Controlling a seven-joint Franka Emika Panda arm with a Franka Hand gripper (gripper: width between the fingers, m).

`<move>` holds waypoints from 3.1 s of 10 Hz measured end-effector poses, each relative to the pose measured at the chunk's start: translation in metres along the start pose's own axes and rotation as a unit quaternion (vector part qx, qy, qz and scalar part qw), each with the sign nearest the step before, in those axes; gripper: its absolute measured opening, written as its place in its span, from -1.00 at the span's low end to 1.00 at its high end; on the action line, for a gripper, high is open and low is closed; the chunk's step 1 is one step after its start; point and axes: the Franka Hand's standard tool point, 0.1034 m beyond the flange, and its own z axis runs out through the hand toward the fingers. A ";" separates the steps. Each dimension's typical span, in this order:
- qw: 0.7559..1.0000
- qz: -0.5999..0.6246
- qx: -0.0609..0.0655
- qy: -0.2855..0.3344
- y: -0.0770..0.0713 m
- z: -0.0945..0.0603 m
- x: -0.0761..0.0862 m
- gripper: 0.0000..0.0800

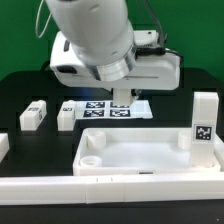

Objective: Assemble desk

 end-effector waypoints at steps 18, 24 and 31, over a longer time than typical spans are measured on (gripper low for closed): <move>0.775 -0.030 0.003 0.632 0.005 -0.172 0.040 -0.28; 0.790 -0.019 -0.010 0.613 0.031 -0.149 0.060 -0.28; 0.798 -0.031 -0.017 0.602 0.015 -0.125 0.074 -0.28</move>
Offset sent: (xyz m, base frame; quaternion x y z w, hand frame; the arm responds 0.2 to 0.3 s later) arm 0.0665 -0.0305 0.0942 0.1065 0.1255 0.0019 0.9864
